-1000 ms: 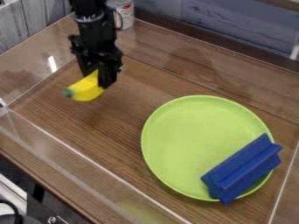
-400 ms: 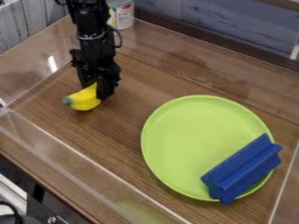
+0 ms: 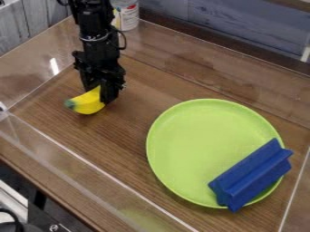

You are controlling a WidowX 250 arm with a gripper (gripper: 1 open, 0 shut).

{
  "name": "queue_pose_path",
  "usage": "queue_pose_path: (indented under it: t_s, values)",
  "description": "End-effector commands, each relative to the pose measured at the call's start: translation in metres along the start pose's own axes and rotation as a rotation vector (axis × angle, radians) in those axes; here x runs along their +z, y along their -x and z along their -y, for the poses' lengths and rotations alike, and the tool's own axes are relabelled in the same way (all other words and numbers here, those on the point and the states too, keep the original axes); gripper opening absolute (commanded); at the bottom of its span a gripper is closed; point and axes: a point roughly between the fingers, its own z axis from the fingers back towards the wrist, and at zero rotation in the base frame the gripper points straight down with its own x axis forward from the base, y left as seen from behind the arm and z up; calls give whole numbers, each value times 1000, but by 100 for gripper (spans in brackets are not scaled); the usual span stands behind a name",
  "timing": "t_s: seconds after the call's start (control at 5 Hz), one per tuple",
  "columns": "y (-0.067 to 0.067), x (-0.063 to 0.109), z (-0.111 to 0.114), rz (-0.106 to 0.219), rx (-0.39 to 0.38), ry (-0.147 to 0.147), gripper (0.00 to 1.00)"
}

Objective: Remove the banana from inside the green plate and put it on the table

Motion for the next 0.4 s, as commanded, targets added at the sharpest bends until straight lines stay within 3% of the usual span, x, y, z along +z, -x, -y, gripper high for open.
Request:
queue_pose_path:
  t_s: [0.0, 0.2]
  values:
    - [4, 1, -2, -9, 13, 2, 0]
    - [5, 0, -1, -18, 17, 7, 0]
